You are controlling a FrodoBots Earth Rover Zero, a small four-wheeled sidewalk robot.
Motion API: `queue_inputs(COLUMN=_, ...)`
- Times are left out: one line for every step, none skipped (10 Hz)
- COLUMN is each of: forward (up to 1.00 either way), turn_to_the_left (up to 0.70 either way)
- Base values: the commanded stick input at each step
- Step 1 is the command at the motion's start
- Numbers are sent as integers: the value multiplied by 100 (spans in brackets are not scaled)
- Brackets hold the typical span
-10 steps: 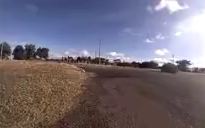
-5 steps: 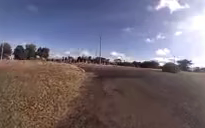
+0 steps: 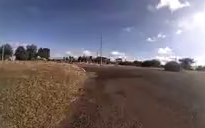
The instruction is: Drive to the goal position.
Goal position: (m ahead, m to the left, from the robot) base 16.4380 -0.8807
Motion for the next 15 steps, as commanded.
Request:
queue_inputs(forward=45, turn_to_the_left=0)
queue_inputs(forward=45, turn_to_the_left=0)
queue_inputs(forward=45, turn_to_the_left=0)
queue_inputs(forward=45, turn_to_the_left=0)
queue_inputs(forward=45, turn_to_the_left=0)
queue_inputs(forward=45, turn_to_the_left=0)
queue_inputs(forward=45, turn_to_the_left=0)
queue_inputs(forward=45, turn_to_the_left=0)
queue_inputs(forward=45, turn_to_the_left=0)
queue_inputs(forward=45, turn_to_the_left=0)
queue_inputs(forward=45, turn_to_the_left=0)
queue_inputs(forward=45, turn_to_the_left=0)
queue_inputs(forward=45, turn_to_the_left=0)
queue_inputs(forward=45, turn_to_the_left=0)
queue_inputs(forward=45, turn_to_the_left=0)
